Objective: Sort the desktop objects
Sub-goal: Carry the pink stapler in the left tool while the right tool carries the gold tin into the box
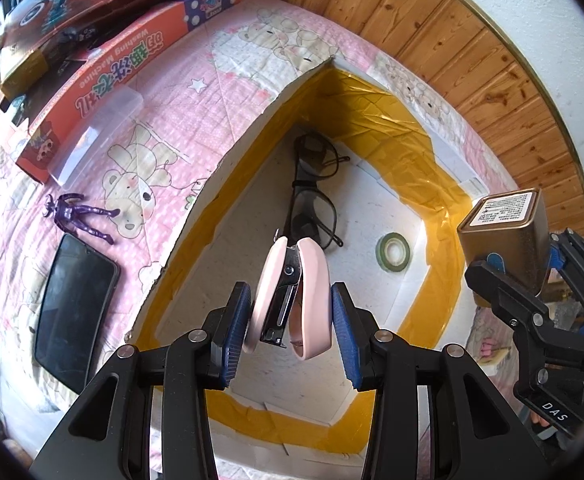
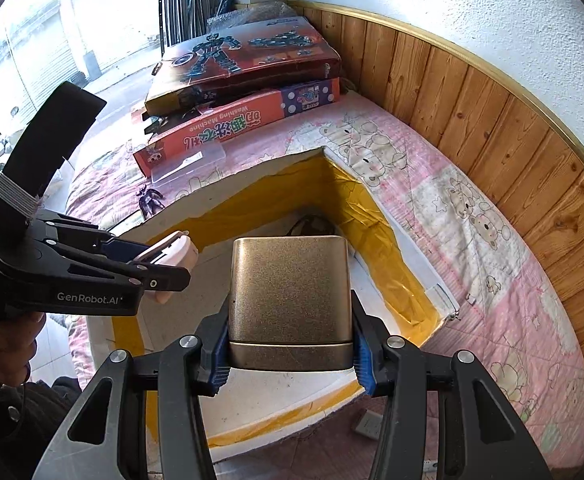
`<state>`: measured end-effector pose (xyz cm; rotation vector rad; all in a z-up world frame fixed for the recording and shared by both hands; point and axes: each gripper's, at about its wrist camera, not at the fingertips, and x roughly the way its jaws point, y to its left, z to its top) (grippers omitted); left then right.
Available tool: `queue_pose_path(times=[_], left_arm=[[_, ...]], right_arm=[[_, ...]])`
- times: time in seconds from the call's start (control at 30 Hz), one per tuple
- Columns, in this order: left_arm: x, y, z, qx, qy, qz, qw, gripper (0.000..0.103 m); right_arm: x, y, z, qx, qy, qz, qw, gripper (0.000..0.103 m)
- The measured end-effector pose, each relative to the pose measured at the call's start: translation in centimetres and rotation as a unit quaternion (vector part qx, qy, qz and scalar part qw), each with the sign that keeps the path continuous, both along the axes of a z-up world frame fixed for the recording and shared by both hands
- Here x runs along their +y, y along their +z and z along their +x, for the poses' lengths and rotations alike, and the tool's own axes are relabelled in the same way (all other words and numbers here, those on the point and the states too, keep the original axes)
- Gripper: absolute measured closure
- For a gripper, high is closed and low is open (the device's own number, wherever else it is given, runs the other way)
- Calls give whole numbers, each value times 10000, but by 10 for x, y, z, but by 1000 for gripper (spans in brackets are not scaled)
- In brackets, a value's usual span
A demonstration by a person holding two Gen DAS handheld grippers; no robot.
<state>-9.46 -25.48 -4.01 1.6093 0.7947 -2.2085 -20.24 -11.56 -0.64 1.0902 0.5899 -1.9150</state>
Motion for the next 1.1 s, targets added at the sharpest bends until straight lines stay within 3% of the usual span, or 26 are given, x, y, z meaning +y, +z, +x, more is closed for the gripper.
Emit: queue_pose_path(times=[0.7, 1.1], left_arm=[[-9, -39, -26, -591, -162, 12, 9981, 61], [3, -53, -32, -810, -316, 136, 9961, 61]], right_arm=[[-47, -59, -42, -240, 430, 918, 9946, 53], [-55, -89, -62, -714, 388, 1282, 9884, 53]])
